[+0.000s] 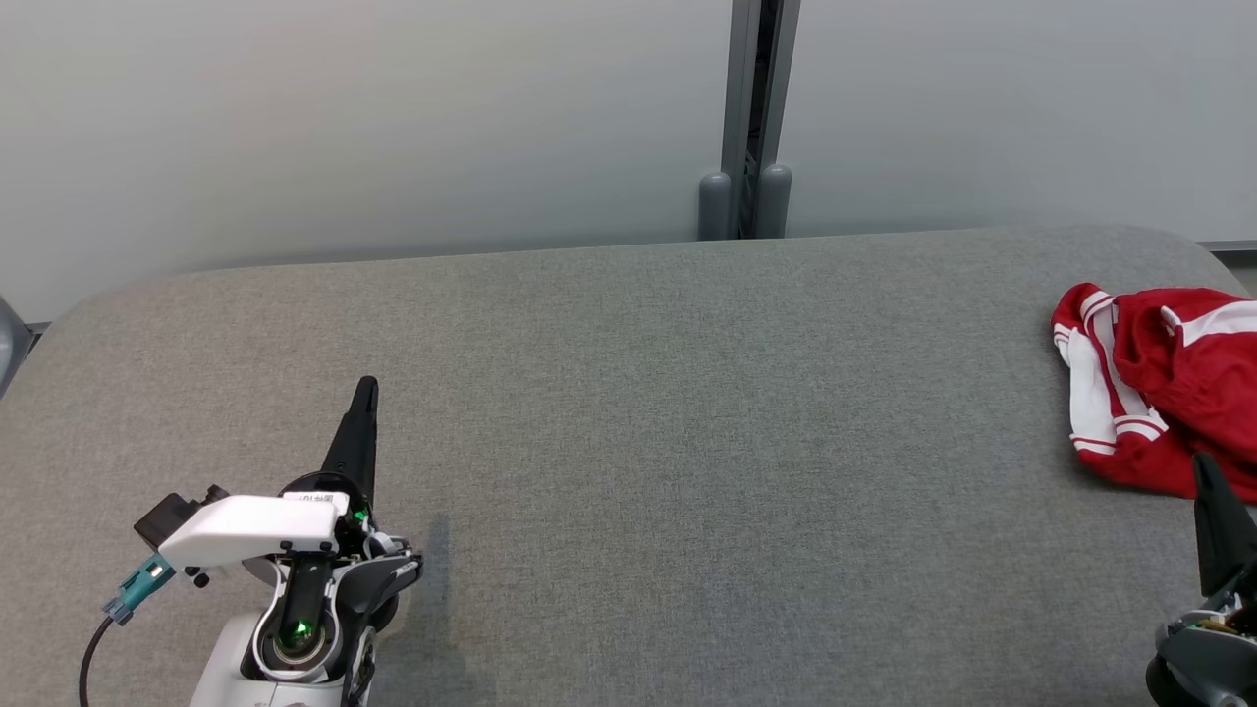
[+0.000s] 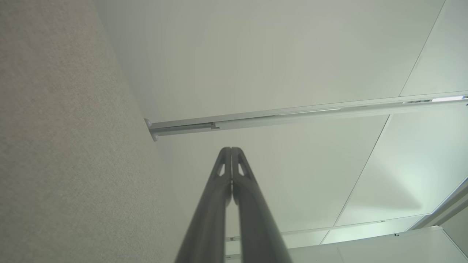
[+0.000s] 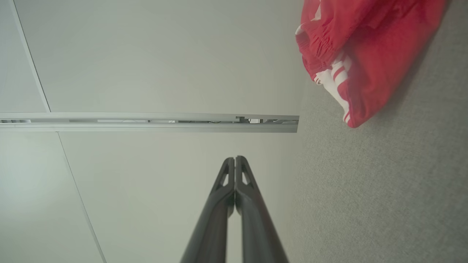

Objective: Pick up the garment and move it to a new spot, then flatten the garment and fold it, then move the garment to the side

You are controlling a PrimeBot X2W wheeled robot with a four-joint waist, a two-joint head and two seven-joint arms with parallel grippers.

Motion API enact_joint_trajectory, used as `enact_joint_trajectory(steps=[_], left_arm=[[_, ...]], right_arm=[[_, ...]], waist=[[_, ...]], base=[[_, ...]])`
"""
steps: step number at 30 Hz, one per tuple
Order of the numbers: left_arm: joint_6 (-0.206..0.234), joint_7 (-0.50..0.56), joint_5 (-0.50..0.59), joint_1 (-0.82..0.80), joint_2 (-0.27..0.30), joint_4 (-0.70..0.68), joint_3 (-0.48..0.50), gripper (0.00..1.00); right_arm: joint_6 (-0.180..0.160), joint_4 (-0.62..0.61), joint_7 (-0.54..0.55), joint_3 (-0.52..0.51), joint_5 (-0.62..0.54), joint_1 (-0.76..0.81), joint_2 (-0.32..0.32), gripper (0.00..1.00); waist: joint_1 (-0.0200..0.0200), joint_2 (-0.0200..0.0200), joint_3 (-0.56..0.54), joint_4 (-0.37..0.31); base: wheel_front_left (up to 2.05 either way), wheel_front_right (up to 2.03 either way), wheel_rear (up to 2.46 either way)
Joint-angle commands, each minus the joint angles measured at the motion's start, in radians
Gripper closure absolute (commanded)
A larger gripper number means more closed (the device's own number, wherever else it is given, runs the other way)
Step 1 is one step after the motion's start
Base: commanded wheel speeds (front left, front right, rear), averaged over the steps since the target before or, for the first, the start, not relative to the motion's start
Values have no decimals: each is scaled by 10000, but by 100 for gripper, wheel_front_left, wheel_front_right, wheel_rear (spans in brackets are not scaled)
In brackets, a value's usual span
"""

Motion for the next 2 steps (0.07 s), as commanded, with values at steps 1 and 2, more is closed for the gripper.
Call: enact_joint_trajectory(steps=[1, 2], left_arm=[[-80, 18, -26, -182, 48, 6, 21, 100], [-80, 18, -26, -182, 48, 6, 21, 100]], right_arm=[[7, -7, 50, -3, 37, -95, -92, 100], [7, -7, 50, -3, 37, -95, -92, 100]], waist=[[0, 0, 0, 0], [0, 0, 0, 0]], base=[[0, 0, 0], [0, 0, 0]])
